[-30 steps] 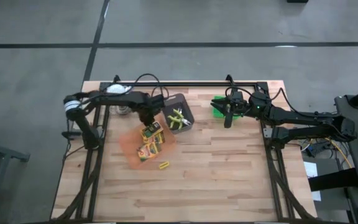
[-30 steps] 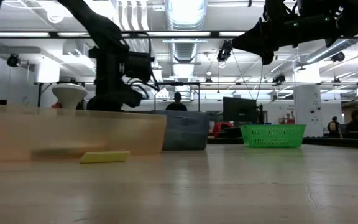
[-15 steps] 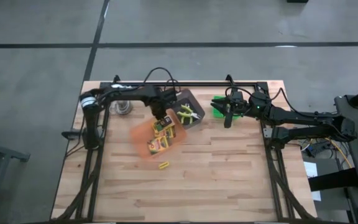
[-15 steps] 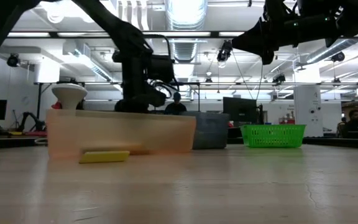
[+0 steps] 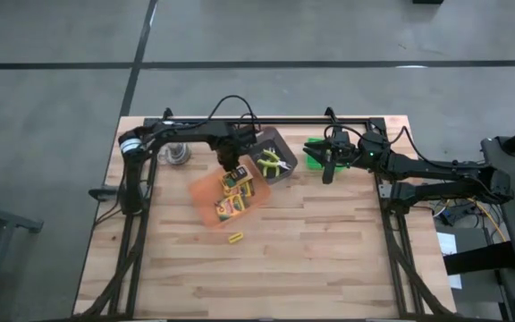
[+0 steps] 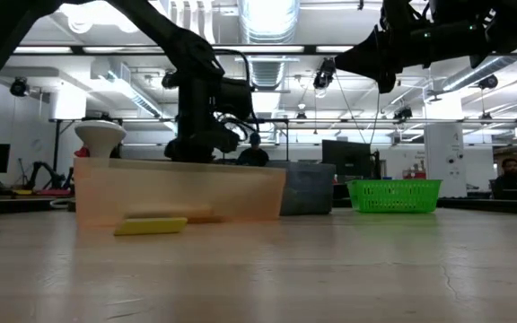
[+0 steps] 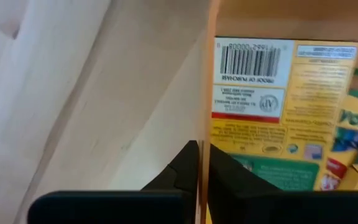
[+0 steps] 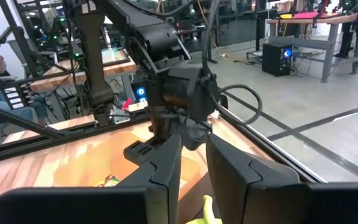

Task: Pick & Place School Supplies
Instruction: Adjust the orange bin, then put the yellow eraser into the green bin

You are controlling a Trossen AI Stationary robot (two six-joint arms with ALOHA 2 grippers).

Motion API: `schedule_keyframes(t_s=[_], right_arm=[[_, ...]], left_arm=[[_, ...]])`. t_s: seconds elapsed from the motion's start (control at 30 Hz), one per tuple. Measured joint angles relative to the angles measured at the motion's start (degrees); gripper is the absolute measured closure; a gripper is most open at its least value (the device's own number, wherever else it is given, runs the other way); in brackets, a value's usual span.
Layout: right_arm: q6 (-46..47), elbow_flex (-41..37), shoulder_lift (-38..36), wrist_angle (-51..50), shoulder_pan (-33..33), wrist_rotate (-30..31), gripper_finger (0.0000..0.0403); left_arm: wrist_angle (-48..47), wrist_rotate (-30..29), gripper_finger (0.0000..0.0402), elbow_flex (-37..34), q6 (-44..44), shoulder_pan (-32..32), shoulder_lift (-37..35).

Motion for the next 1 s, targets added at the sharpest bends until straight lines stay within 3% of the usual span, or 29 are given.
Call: schedule_keyframes(t_s=[0.5, 0.67, 0.87, 1.0], right_arm=[[0.0, 0.0, 0.0, -0.02, -0.02, 0.0, 0.032], [0.0, 0.0, 0.02, -0.04, -0.02, 0.01, 0.0317], [0.0, 0.0, 0.02, -0.02, -0.02, 0.02, 0.0322], [0.0, 0.0, 0.02, -0.02, -0.02, 0.02, 0.0329]], left_arm=[[-4.46, 0.29, 0.0364, 0.02, 0.06, 0.55, -6.81], [-4.53, 0.77, 0.0342, 0.02, -0.91, 1.16, -10.31], [-4.83, 6.09, 0.0301, -0.02, -6.43, 0.32, -17.4], [-2.13, 1.36, 0.027, -0.09, -10.33, -3.33, -23.38]])
